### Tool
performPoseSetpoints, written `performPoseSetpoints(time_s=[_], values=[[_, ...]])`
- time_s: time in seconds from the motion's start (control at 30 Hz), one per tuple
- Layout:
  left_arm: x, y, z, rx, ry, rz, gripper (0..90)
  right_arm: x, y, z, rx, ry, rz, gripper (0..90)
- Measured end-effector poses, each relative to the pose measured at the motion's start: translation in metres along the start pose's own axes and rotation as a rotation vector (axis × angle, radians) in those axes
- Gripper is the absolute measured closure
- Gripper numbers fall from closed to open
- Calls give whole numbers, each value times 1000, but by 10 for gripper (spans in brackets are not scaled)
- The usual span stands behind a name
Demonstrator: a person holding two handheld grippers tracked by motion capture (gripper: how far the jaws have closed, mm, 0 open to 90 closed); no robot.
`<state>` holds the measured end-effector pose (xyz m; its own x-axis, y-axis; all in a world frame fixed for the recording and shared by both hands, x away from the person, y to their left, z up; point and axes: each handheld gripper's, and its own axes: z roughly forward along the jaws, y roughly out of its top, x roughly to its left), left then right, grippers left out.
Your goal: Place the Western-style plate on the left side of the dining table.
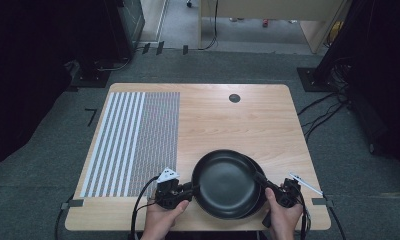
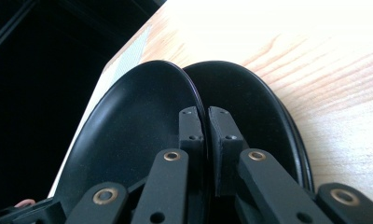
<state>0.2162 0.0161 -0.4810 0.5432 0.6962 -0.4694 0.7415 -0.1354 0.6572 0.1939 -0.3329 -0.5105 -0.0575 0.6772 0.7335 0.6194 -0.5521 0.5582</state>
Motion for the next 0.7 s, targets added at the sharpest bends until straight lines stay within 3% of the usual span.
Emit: performPoseSetpoints(time_s=[0.33,0.7], values=[[1,1,-2,2,-17,-26,680,2,-1,0,13,-1,27,854],[0,8,-13,-24,-17,-29,681,16,6,1,4,15,11,854]])
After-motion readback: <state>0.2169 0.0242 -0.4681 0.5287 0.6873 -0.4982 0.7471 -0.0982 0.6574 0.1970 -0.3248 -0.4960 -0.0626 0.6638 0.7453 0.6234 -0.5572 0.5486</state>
